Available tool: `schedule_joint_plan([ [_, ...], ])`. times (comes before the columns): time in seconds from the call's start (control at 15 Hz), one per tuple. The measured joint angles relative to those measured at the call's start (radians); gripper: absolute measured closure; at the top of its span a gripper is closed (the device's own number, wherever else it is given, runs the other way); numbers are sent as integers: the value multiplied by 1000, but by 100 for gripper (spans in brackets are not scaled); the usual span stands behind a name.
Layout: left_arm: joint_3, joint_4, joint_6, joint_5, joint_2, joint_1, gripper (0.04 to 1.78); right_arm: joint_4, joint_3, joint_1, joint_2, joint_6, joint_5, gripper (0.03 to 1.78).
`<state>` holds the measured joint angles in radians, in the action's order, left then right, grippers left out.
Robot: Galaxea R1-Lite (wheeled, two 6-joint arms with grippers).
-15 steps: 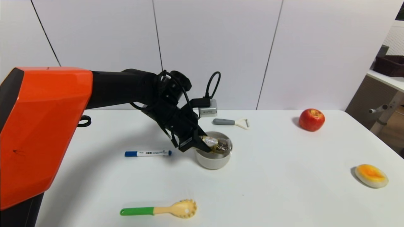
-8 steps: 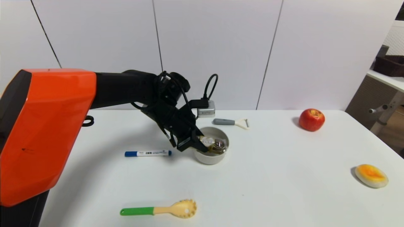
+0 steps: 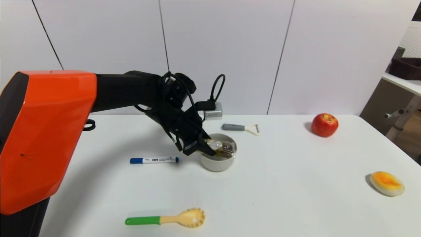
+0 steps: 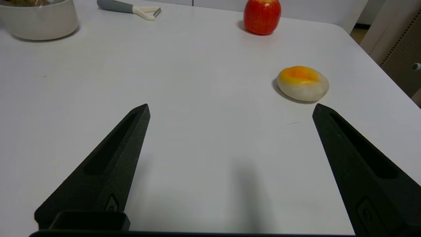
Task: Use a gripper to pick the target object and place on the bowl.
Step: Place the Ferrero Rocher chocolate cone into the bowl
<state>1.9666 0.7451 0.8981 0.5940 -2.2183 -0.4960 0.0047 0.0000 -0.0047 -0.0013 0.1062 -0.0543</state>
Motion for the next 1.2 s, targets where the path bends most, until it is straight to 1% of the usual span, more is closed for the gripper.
schedule_joint_plan([
  [0.47, 3, -6, 0, 2, 31, 26, 133, 0, 0, 0, 0, 0, 0, 10],
  [1.2, 2, -7, 6, 4, 27, 25, 133, 0, 0, 0, 0, 0, 0, 10],
])
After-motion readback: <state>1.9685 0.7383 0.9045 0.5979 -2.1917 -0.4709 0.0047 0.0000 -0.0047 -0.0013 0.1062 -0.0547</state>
